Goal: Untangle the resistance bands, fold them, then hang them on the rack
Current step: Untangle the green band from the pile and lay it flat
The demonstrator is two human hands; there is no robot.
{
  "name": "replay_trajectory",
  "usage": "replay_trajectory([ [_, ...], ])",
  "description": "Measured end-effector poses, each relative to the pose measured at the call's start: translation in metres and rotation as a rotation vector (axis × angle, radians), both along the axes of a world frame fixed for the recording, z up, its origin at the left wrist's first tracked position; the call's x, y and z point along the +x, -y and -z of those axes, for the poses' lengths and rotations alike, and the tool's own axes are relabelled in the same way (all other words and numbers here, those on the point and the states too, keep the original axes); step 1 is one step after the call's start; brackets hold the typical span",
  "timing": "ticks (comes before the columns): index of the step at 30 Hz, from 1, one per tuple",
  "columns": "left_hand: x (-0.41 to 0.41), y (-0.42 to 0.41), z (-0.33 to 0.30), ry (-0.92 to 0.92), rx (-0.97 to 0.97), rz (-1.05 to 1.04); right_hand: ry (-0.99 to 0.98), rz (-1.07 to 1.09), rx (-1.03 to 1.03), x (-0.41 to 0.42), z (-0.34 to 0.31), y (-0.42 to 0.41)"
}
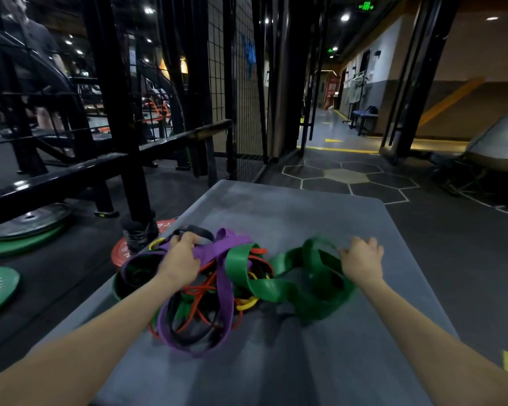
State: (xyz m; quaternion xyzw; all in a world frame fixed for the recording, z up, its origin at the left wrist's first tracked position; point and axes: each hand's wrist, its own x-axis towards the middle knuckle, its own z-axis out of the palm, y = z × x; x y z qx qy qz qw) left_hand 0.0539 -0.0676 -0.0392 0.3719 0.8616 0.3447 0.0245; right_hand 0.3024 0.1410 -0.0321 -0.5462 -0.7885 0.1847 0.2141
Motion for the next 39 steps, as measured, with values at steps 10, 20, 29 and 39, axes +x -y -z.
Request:
replay_trajectory([
  [10, 0.041, 0.011, 0.015, -0.226, 0.117, 0.256, -0.039, -0.712, 0.059, -0.069, 0.017, 0.095],
  [20, 0.072, 0.001, 0.036, -0.502, -0.273, 0.374, -0.27, -0.267, 0.042, -0.055, 0.01, 0.07],
  [29, 0.058, -0.006, 0.026, -0.582, -0.16, 0.175, -0.351, -0.057, 0.021, -0.012, 0.01, 0.03],
  [39, 0.0, 0.004, -0.007, -0.379, -0.192, -0.037, -0.49, 0.021, 0.023, -0.008, 0.012, 0.023],
])
